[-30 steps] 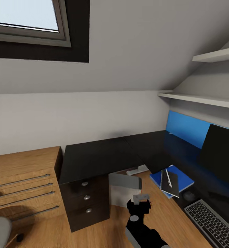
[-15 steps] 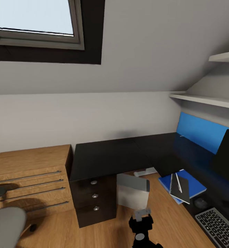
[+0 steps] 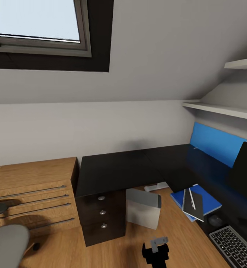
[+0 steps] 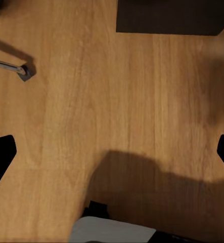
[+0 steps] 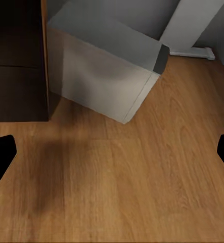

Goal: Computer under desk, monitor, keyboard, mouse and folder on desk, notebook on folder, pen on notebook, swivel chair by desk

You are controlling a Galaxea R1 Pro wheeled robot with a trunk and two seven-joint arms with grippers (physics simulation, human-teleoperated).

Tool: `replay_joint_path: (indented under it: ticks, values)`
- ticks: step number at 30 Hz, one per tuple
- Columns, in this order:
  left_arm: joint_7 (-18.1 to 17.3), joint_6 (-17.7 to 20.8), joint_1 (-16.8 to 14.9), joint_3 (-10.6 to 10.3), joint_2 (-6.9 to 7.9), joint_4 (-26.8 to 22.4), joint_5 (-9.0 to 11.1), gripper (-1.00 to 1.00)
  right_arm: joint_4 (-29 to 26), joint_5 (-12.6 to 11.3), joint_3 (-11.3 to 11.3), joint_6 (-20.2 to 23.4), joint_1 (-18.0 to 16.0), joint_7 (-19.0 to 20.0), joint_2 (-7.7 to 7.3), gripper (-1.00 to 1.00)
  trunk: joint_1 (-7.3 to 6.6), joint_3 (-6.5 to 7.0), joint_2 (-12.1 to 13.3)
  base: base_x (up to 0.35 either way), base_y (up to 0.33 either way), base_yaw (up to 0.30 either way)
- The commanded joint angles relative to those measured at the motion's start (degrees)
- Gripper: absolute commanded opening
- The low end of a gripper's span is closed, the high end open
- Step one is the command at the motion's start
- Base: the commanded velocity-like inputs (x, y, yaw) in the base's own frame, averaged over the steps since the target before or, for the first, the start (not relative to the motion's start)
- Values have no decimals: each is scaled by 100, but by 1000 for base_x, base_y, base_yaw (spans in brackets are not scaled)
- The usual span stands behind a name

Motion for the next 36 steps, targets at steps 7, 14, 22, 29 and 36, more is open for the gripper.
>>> replay_joint_path:
  ticks: [7, 14, 22, 29, 36]
  values:
    - [-8, 24, -33, 12, -16, 33, -116, 100, 148, -55, 51, -365, 3, -6, -9, 100, -153, 119, 276, 0, 0, 0]
    - [22, -22, -42, 7, -28, 35, -241, 100, 194, -197, 31, -1041, 8, -13, -11, 100, -307, 245, 557, -257, 0, 195]
    - [324, 7, -46, 3, -9, 39, -253, 100, 264, -207, 28, -1443, 59, -30, -77, 100, -483, 388, 878, -331, 0, 268]
    - [801, 25, -50, 2, -14, 43, -244, 100, 423, -186, 33, -2482, 438, -30, -128, 100, -636, 514, 1159, -170, 0, 278]
    - [913, -5, -50, 10, -2, 258, -237, 100, 455, -178, 33, -3266, 758, -37, -295, 100, -790, 640, 1439, -26, 0, 279]
